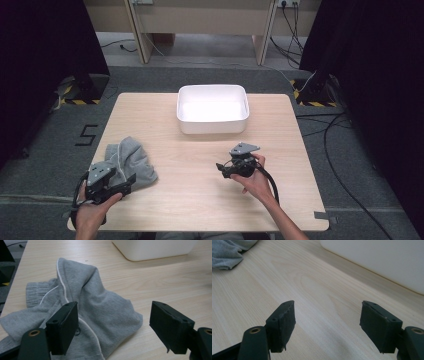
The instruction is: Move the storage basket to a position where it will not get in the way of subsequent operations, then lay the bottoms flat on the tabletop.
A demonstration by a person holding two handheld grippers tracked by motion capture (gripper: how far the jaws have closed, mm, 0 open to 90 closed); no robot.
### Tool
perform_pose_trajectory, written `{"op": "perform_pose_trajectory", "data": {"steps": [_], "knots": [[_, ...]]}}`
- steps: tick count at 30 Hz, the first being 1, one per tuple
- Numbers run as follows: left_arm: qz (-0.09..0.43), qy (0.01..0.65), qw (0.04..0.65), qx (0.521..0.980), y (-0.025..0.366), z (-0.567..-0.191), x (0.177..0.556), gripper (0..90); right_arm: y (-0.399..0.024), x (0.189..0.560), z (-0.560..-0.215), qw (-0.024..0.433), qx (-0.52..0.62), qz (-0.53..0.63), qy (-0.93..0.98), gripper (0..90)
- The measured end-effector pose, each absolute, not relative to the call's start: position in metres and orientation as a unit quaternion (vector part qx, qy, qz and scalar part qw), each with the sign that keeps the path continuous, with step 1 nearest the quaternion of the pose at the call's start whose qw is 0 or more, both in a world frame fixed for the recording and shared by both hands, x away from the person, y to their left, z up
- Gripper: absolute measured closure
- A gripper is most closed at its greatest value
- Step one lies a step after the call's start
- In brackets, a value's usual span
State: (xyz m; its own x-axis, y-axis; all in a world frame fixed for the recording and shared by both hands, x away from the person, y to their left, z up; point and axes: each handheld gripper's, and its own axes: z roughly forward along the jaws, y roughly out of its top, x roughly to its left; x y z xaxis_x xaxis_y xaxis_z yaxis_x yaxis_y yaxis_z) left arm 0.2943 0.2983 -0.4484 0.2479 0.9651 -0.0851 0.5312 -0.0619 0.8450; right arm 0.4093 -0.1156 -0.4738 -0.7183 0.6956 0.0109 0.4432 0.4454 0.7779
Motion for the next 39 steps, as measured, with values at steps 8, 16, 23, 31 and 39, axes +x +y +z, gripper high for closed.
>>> {"op": "perform_pose_trajectory", "data": {"steps": [8,16,23,31,39], "knots": [[0.266,0.572,0.398,0.666,0.309,-0.457,0.298,21.8,-0.115,0.409,-0.474,0.157,0.338,0.401,0.837,28.6],[0.265,0.585,0.384,0.663,0.314,-0.471,0.304,21.8,-0.113,0.409,-0.475,0.156,0.337,0.401,0.838,28.5],[0.270,0.591,0.364,0.667,0.313,-0.489,0.313,21.8,-0.113,0.409,-0.476,0.153,0.339,0.399,0.838,28.4],[0.290,0.569,0.335,0.693,0.312,-0.503,0.316,45.1,-0.112,0.409,-0.476,0.154,0.336,0.400,0.839,28.5],[0.265,0.538,0.348,0.721,0.303,-0.505,0.317,68.8,-0.111,0.409,-0.477,0.155,0.336,0.399,0.839,28.5]]}}
